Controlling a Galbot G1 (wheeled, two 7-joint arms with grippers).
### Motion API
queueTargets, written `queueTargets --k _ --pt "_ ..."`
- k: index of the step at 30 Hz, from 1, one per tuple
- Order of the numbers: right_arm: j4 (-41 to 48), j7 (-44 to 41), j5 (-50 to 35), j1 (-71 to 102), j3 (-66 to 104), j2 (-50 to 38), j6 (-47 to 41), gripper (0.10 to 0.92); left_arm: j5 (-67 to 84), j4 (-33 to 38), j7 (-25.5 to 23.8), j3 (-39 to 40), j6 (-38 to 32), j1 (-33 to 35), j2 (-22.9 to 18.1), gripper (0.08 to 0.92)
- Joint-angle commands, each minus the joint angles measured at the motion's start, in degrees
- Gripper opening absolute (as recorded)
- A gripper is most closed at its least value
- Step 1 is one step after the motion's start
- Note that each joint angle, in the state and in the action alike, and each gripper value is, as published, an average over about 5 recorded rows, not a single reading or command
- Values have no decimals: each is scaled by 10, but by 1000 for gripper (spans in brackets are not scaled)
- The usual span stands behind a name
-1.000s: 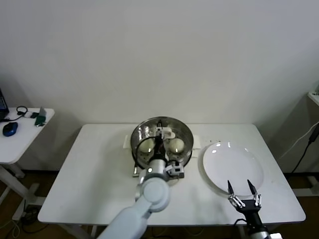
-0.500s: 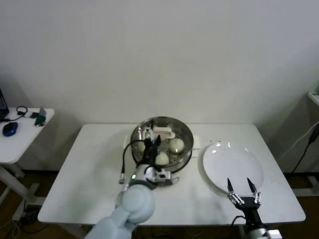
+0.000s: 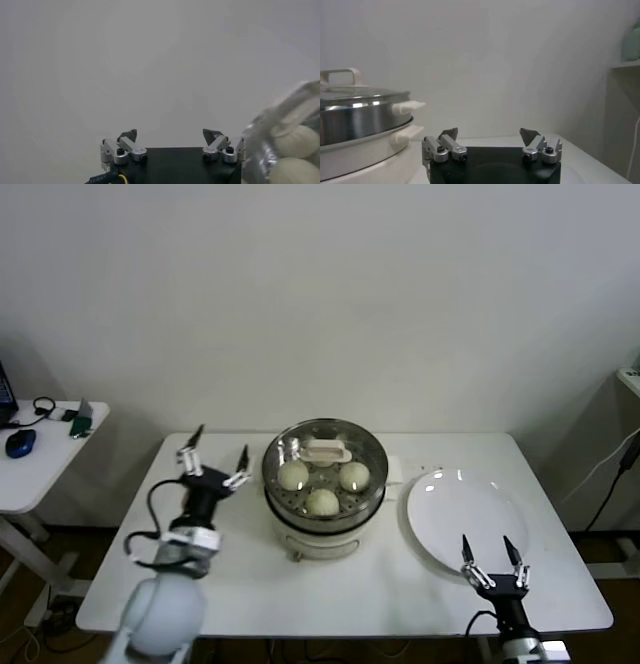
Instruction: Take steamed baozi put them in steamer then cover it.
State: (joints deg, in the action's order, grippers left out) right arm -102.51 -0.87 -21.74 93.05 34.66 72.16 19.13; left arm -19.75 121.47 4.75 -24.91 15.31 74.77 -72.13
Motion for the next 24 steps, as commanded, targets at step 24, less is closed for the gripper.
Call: queueTargets --k 24 --pt "6 10 5 6 -6 -9 5 823 357 -162 -23 -95 -290 184 -37 823"
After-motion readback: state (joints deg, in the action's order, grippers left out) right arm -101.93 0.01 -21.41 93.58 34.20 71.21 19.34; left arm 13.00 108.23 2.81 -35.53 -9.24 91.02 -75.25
